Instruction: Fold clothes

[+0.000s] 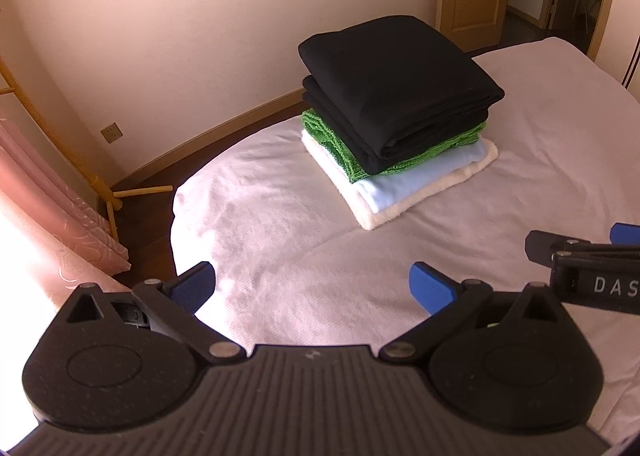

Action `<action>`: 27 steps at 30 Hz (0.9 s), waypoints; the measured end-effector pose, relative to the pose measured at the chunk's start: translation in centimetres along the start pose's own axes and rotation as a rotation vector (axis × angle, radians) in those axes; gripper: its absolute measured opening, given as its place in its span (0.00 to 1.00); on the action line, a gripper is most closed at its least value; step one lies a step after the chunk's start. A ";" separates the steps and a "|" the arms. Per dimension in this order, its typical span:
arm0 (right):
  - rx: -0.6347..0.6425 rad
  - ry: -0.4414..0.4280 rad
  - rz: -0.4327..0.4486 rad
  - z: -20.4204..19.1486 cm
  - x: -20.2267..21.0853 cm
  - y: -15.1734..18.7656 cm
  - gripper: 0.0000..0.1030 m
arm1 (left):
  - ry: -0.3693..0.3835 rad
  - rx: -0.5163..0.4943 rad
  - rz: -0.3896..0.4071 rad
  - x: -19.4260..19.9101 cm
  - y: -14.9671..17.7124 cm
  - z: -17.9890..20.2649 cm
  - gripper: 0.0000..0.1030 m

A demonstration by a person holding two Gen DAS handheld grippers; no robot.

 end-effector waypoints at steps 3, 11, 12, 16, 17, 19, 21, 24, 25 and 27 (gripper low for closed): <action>-0.008 -0.004 -0.010 0.2 -0.9 -0.4 1.00 | 0.000 -0.004 -0.011 -1.0 -0.4 0.3 0.99; -0.041 -0.017 -0.040 0.7 -3.2 -1.4 1.00 | 0.001 -0.015 -0.028 -3.2 -1.3 0.8 0.99; -0.042 -0.017 -0.044 0.8 -3.5 -1.4 1.00 | 0.001 -0.015 -0.029 -3.5 -1.4 0.9 0.99; -0.046 -0.017 -0.058 1.0 -4.5 -1.7 1.00 | 0.009 -0.009 -0.041 -4.5 -1.7 1.0 0.99; -0.046 -0.017 -0.062 1.0 -4.8 -1.8 1.00 | 0.009 -0.008 -0.043 -4.8 -1.8 1.0 0.99; -0.046 -0.015 -0.067 1.0 -5.3 -2.0 1.00 | 0.009 -0.009 -0.048 -5.3 -2.0 1.1 0.99; -0.048 -0.015 -0.072 1.0 -5.7 -2.1 1.00 | 0.008 -0.008 -0.054 -5.8 -2.2 1.1 0.99; -0.051 -0.018 -0.076 1.0 -6.3 -2.4 1.00 | 0.006 -0.008 -0.063 -6.6 -2.5 1.1 0.99; -0.051 -0.019 -0.076 0.9 -6.4 -2.5 1.00 | 0.004 -0.008 -0.064 -6.8 -2.6 1.1 0.99; -0.053 -0.021 -0.074 0.8 -6.6 -2.8 1.00 | -0.003 -0.007 -0.067 -7.1 -2.8 0.9 0.99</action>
Point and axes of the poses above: each gripper's, at about its wrist camera, not at the fingertips, and x roughly against the way its jaws point, z to its right, y to its underside, the point moved 7 cm from there along -x, roughly the way its jaws point, and after that the axes turned 2 degrees about z, right-handed, at the moved point
